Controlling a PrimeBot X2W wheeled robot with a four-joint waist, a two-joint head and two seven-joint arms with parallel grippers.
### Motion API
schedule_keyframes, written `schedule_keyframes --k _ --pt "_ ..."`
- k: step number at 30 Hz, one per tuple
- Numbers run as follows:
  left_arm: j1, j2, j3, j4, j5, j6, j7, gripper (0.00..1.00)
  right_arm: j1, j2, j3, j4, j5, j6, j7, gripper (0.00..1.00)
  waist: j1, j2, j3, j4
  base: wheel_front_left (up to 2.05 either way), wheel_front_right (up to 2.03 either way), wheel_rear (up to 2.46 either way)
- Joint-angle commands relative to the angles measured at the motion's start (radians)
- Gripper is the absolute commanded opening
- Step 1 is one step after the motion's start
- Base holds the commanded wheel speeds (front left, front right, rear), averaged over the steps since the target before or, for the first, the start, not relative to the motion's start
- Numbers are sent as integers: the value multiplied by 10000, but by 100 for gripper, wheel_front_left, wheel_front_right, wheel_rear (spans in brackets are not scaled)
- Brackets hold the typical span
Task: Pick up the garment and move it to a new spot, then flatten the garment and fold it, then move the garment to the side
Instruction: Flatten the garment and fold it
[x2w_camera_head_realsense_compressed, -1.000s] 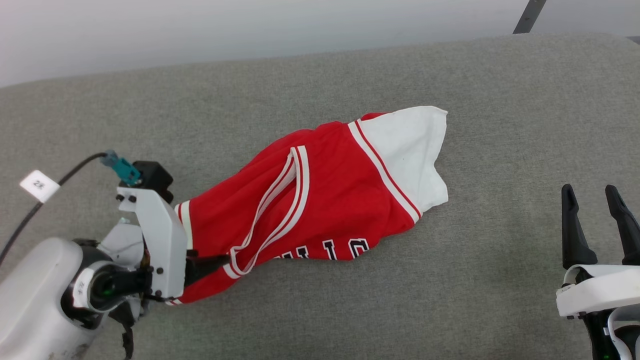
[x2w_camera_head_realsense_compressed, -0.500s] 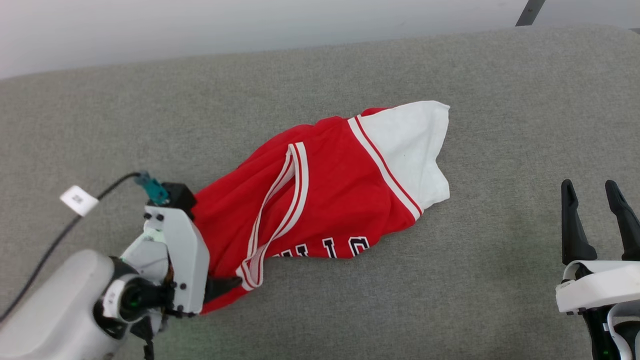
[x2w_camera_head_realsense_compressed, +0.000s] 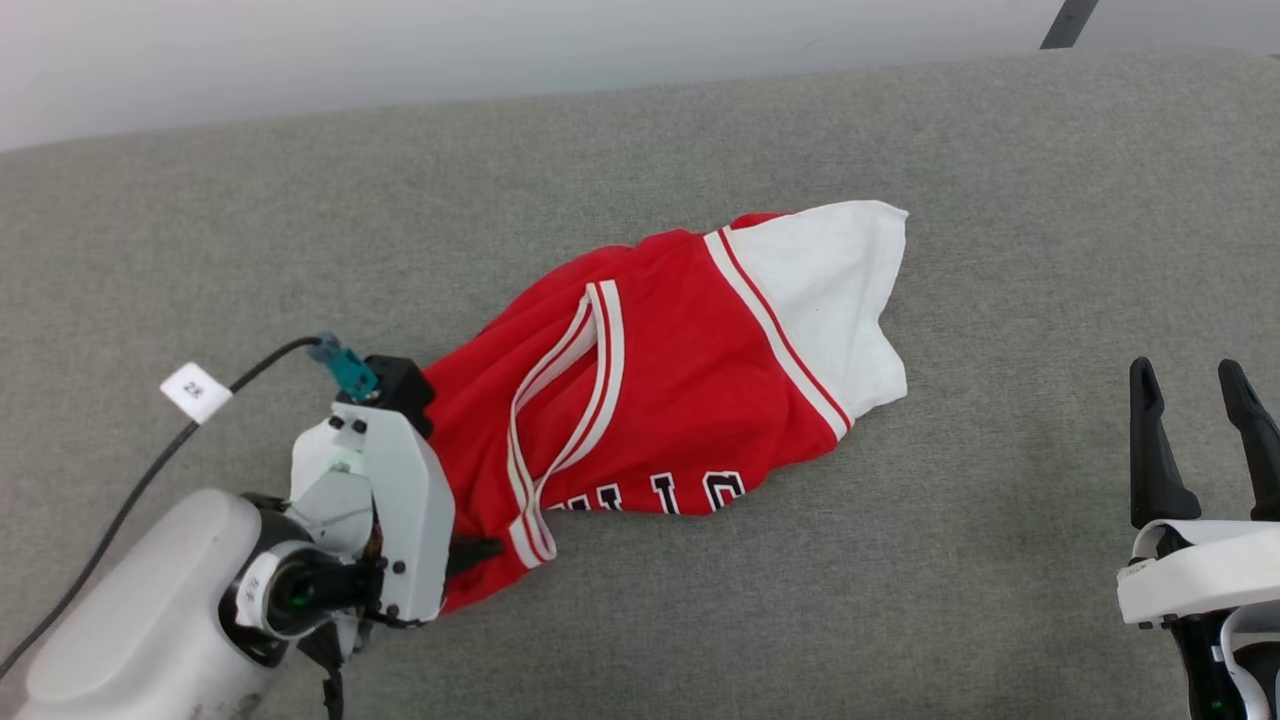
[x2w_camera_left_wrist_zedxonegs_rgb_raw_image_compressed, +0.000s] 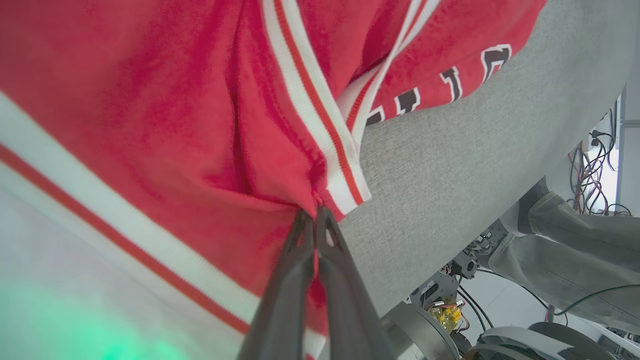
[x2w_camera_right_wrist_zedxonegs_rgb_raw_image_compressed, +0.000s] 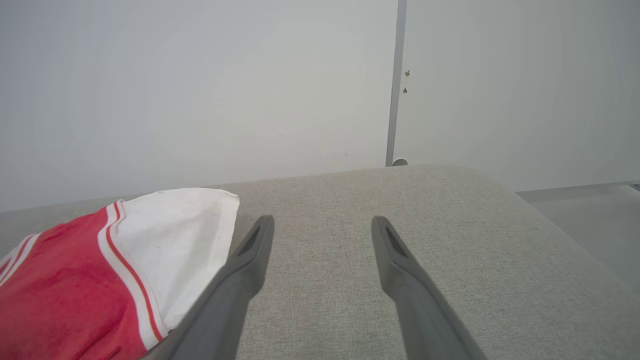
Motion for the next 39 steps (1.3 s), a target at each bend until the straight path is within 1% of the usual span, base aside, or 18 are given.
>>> schedule_keyframes --k 1,5,10,17,24,25,26,27,28,29,30,36,39 --pt "74 28 -17 -187 -75 38 68 0 -36 0 -20 -8 -78 -10 -37 100 0 0 -13 32 0 0 0" --pt "276 79 -22 -668 -144 41 74 0 -35 27 7 -30 -71 -10 -24 100 0 0 -9 63 0 0 0" --pt "634 325 -163 -1135 171 94 -79 0 -65 43 0 -30 -45 -10 -47 100 0 0 42 51 0 0 0" --pt "1423 549 -510 -1459 761 85 -672 0 0 77 -52 40 -14 -10 -87 100 0 0 73 22 0 0 0" --pt "1752 400 -597 -1264 1198 92 -1434 0 -2 61 -91 45 -34 -10 -56 100 0 0 88 81 0 0 0" --pt "1793 352 -597 -1197 1215 68 -1546 6 -3 66 -90 34 -54 -10 -41 100 0 0 78 94 0 0 0" --pt "1815 335 -595 -1142 1279 46 -1668 21 -11 72 -82 21 -73 -10 -23 100 0 0 64 105 0 0 0" --pt "1799 344 -577 -1108 1369 15 -1805 44 -21 77 -59 10 -88 -10 -11 100 0 0 46 116 0 0 0" --pt "1804 311 -521 -1064 1361 30 -1935 60 -26 78 -43 3 -90 -10 -3 100 0 0 23 137 0 0 0" --pt "1824 284 -483 -1053 1312 -24 -2016 87 -21 72 -22 9 -91 -10 12 100 0 0 -15 160 0 0 0" --pt "1822 289 -415 -1057 1295 -57 -2128 100 -12 43 7 28 -87 -10 16 100 0 0 -61 186 0 0 0" --pt "1839 451 168 -1132 1129 102 -2735 100 -25 -246 255 251 97 -10 215 100 0 0 -536 430 0 0 0" --pt "1888 524 558 -1232 1108 60 -3308 100 -105 -441 480 378 208 -10 395 100 0 0 -841 610 0 0 0"
